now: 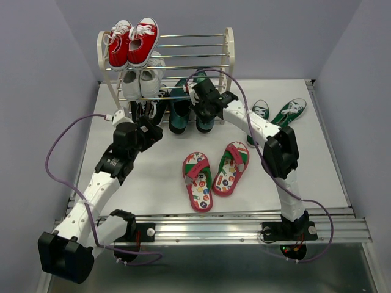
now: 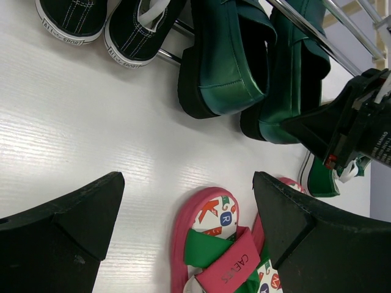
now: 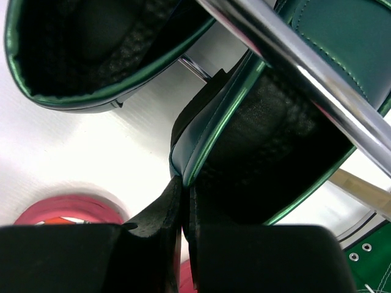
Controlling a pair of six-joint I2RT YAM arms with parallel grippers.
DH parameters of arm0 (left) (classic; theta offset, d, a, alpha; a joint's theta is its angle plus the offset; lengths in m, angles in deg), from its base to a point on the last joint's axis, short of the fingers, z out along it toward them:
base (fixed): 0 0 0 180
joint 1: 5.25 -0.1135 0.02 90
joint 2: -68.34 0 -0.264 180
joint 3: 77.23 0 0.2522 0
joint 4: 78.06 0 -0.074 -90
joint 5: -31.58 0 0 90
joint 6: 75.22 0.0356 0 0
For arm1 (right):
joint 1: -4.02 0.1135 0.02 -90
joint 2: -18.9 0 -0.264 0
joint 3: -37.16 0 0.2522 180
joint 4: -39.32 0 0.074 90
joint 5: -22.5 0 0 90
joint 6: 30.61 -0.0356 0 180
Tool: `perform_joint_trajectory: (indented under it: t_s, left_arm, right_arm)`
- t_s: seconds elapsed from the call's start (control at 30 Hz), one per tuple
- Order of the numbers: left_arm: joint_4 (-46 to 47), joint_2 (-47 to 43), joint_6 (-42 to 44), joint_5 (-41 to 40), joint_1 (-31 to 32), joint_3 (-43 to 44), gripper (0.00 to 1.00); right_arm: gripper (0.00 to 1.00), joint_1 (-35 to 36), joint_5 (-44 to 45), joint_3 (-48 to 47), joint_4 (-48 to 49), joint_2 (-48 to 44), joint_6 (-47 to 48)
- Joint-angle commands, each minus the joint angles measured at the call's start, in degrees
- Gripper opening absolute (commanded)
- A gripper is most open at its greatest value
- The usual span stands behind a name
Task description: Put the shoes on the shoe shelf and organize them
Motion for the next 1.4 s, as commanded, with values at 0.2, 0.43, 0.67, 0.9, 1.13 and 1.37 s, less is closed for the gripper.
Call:
perform_joint_trajectory:
  t_s: [0.2,0.43,0.67,0.9,1.13,1.37]
  left_arm:
    - [0.55,-3.09,-0.38,-1.67,-0.29,1.01,0.99]
    - [0.38,-3.27,-0.38,-1.67,-0.29,0.75,0.99]
    - [0.73,-3.44,-0.73,-1.5,-0.29,0.57,0.99]
    - [1.61,-3.09,-0.99,-0.44,-0.29,0.22,0.99]
    - [2.49,-2.65,-0.9,1.05,-0.29,0.48,0.99]
    - [4.15,-0.73,-0.81,3.07,-0.29,0.48,0.99]
  right_arm:
    - [0.04,-0.34,3.29,-5.29,6.93,0.88,2.77]
    - [0.21,-0.34,4.17,-5.73,7.01,1.59,1.89]
    - [0.48,-0.34,4.61,-5.9,6.93,1.59,0.93]
    - [0.57,-0.34,4.52,-5.99,7.01,0.19,-0.39]
    - [0.73,-0.34,2.76,-4.15,6.93,-4.37,-2.84]
    - [1.0,-0.34,-1.28,3.31,7.8,-11.85,-6.81]
